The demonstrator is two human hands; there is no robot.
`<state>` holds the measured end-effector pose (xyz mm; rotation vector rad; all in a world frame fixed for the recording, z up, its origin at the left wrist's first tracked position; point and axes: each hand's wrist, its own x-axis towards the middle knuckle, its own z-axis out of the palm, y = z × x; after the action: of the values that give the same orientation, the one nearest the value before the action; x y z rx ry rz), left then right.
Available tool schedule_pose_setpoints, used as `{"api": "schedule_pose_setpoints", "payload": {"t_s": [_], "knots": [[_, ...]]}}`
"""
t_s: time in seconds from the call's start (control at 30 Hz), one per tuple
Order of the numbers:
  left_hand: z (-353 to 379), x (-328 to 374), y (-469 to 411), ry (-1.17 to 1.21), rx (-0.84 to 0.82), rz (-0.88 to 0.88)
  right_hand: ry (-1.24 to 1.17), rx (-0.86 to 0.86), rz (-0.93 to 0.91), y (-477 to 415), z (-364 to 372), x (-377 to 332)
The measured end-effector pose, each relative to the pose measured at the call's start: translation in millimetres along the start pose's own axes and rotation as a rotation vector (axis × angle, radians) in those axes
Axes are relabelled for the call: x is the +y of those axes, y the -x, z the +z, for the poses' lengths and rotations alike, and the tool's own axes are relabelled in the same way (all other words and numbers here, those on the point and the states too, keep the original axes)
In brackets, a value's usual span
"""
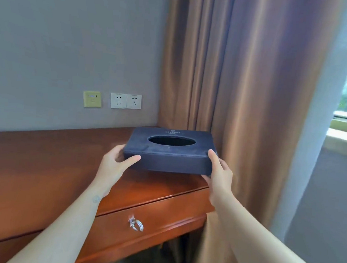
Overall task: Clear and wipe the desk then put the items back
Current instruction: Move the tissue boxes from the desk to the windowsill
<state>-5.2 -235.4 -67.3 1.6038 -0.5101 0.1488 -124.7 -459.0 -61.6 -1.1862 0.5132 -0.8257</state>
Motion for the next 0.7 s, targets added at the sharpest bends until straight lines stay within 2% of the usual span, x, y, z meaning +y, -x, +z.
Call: {"api": "schedule_pose_setpoints", "payload": {"t_s": [0.33, 0.7], "knots": [[41.1, 63.4, 37.4, 0.023, -0.040, 0.180, 0.021, 0.132, -0.054, 37.6, -82.3, -60.3], [133.6, 150.7, 71.2, 0.160, -0.242, 0.312, -0.043, 0.350, -0.211, 76.9, -183.2, -160.6]]}}
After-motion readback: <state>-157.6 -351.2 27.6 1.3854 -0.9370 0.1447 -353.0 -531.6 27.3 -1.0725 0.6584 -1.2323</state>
